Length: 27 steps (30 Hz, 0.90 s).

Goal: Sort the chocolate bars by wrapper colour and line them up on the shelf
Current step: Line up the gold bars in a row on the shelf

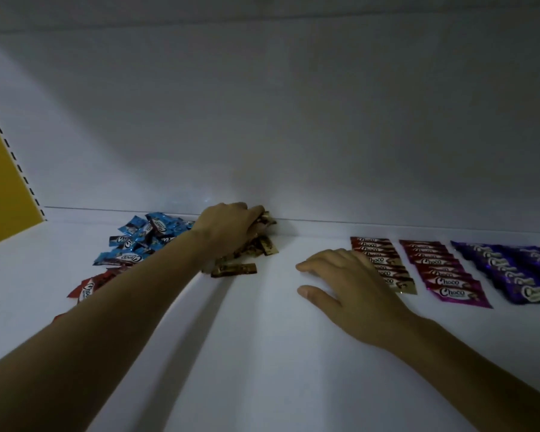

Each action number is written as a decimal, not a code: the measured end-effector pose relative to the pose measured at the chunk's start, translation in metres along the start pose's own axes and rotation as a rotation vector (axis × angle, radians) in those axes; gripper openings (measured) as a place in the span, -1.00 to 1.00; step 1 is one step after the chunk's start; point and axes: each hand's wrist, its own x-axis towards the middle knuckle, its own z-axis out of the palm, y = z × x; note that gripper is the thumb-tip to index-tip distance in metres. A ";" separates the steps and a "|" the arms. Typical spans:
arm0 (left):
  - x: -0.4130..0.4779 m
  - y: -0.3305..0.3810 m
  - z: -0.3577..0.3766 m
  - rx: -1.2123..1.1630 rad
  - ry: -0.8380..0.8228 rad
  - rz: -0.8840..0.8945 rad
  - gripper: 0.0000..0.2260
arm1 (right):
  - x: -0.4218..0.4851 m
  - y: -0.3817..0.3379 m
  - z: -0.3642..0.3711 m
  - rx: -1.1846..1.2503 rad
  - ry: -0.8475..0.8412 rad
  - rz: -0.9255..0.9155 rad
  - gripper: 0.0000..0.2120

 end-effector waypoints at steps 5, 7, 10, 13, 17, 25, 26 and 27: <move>-0.009 0.000 -0.003 -0.175 0.108 -0.050 -0.67 | -0.004 0.003 -0.006 0.060 0.043 0.038 -0.56; -0.016 -0.007 -0.005 -0.210 0.166 -0.073 -0.69 | -0.005 0.001 -0.003 0.084 0.044 0.025 -0.57; -0.021 -0.014 -0.015 -0.280 0.339 -0.100 -0.74 | -0.002 -0.002 0.001 0.114 0.047 0.004 -0.59; -0.020 -0.007 -0.032 -0.387 0.524 -0.105 -0.77 | 0.001 -0.001 0.003 0.178 0.061 0.018 -0.59; -0.027 0.030 -0.044 -0.853 0.565 -0.147 -0.88 | 0.005 -0.003 0.003 0.547 0.140 0.196 -0.48; -0.037 0.130 -0.021 -1.720 0.265 -0.220 -0.79 | 0.012 0.002 -0.019 1.075 0.322 0.456 -0.92; -0.037 0.134 -0.018 -1.755 0.253 -0.232 -0.75 | 0.010 0.004 -0.020 1.065 0.320 0.468 -0.92; -0.037 0.135 -0.015 -1.771 0.251 -0.227 -0.70 | 0.009 0.005 -0.021 1.053 0.315 0.478 -0.93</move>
